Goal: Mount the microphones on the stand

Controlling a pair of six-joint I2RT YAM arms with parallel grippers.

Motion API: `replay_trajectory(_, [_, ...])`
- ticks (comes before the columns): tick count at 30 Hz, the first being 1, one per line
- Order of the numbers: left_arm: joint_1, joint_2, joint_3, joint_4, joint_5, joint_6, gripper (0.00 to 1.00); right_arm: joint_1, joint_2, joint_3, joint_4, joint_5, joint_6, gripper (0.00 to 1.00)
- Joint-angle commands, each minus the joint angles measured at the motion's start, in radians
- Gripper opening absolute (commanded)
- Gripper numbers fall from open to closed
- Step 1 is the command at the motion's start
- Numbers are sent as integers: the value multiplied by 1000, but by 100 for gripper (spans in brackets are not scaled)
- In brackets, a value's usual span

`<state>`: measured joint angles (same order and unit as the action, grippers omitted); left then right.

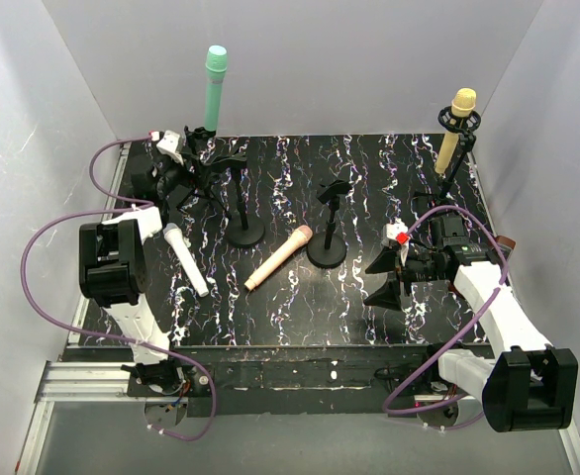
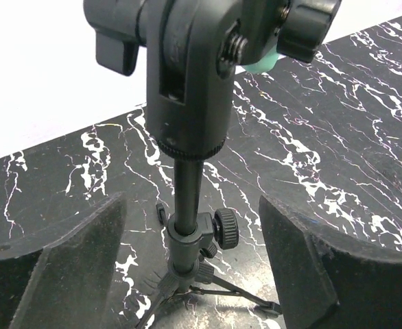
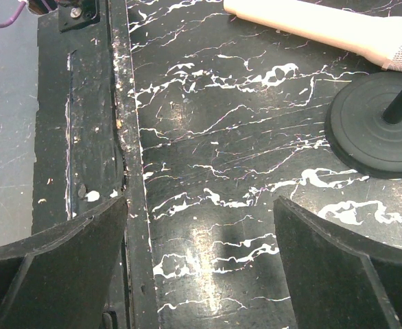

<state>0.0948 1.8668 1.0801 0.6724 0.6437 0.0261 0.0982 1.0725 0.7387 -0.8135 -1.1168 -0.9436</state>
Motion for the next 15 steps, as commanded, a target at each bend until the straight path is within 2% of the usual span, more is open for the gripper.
replay_trajectory(1, [-4,-100,-19,-2,-42,-3,80,-5,-22,34,-16,-11,-15,93])
replay_trajectory(9, [5,-208,-97,-16,-119,-15,88,-5,-28,34,-18,-14,-15,93])
replay_trajectory(14, [8,-333,-207,-65,-193,-18,92,-5,-37,33,-15,-14,-17,93])
replay_trajectory(15, [8,-368,-227,-76,-206,-53,96,-5,-37,34,-15,-12,-17,93])
